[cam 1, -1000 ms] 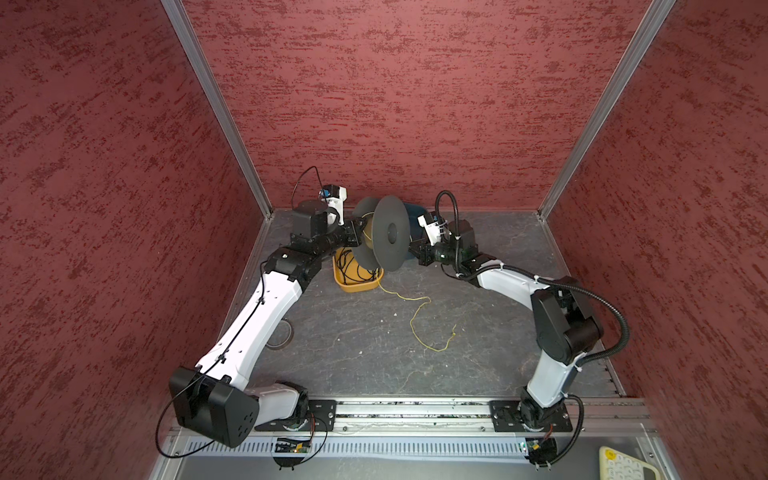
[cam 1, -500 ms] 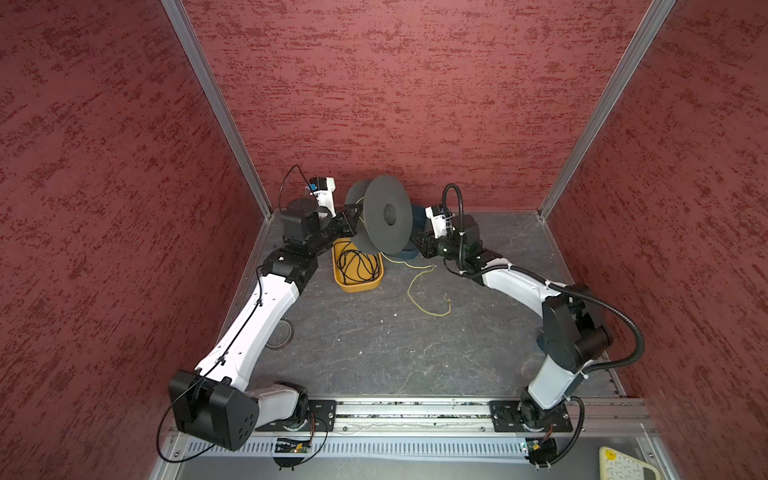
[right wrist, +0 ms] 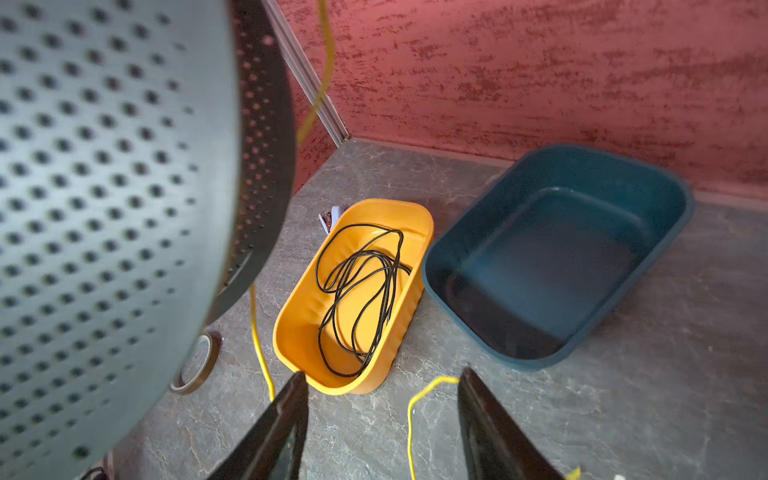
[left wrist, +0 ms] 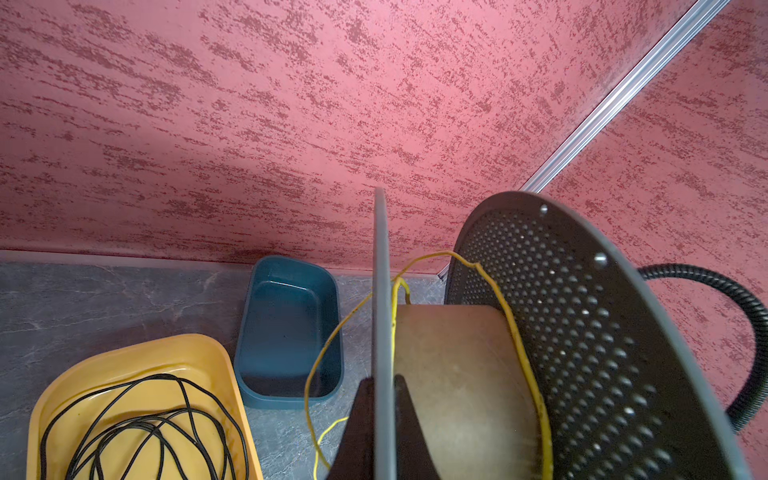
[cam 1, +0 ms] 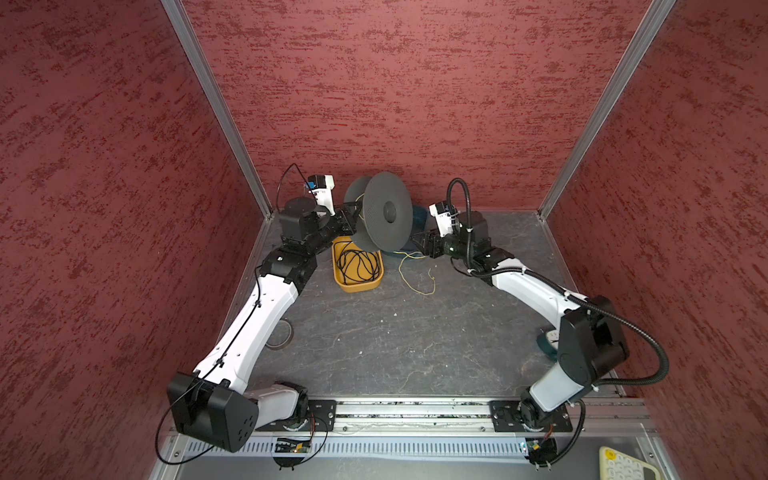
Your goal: Wrap the cables
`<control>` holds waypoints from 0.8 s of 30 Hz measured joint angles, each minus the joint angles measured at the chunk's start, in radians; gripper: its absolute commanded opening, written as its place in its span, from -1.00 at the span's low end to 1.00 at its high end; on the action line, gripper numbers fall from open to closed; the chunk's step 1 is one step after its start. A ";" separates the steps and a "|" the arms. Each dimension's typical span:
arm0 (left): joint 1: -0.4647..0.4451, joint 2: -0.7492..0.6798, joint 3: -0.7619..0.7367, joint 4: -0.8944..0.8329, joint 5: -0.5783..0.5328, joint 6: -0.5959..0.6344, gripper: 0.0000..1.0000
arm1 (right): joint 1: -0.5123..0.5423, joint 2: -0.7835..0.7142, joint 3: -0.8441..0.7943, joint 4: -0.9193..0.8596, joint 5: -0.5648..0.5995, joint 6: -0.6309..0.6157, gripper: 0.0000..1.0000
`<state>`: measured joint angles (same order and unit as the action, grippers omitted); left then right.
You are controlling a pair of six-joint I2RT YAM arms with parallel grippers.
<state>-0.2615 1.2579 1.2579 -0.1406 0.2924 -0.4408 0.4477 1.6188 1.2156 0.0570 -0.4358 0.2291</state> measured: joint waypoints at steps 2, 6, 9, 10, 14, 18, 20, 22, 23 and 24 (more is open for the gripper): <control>0.001 0.000 0.008 -0.010 0.006 0.000 -1.00 | 0.000 -0.013 -0.007 0.006 -0.021 -0.022 0.46; 0.001 0.000 0.032 -0.042 0.025 0.000 -1.00 | 0.000 -0.014 -0.025 0.022 -0.086 -0.055 0.48; 0.001 0.000 0.050 -0.062 0.036 0.002 -1.00 | 0.000 0.007 -0.023 0.032 -0.174 -0.063 0.48; 0.001 0.000 0.052 -0.064 0.040 0.004 -1.00 | 0.000 0.023 -0.018 0.036 -0.211 -0.061 0.48; 0.001 0.000 0.053 -0.077 0.048 0.005 -1.00 | 0.000 0.101 0.001 0.071 -0.346 -0.021 0.48; 0.006 0.000 0.053 -0.093 0.046 0.012 -1.00 | -0.001 0.162 0.002 0.141 -0.443 0.062 0.48; 0.007 0.000 0.053 -0.092 0.048 0.012 -1.00 | -0.002 0.176 0.002 0.168 -0.470 0.101 0.48; 0.005 0.000 0.053 -0.086 0.061 0.013 -1.00 | -0.005 0.183 0.002 0.186 -0.489 0.130 0.48; 0.004 0.000 0.053 -0.084 0.066 0.013 -1.00 | -0.005 0.184 0.002 0.192 -0.497 0.142 0.48; 0.003 0.000 0.053 -0.082 0.072 0.014 -1.00 | -0.005 0.185 0.002 0.199 -0.505 0.155 0.48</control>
<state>-0.2584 1.2583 1.3113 -0.2230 0.3645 -0.4267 0.4431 1.8034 1.2171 0.2562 -0.9409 0.3840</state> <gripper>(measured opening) 0.085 0.739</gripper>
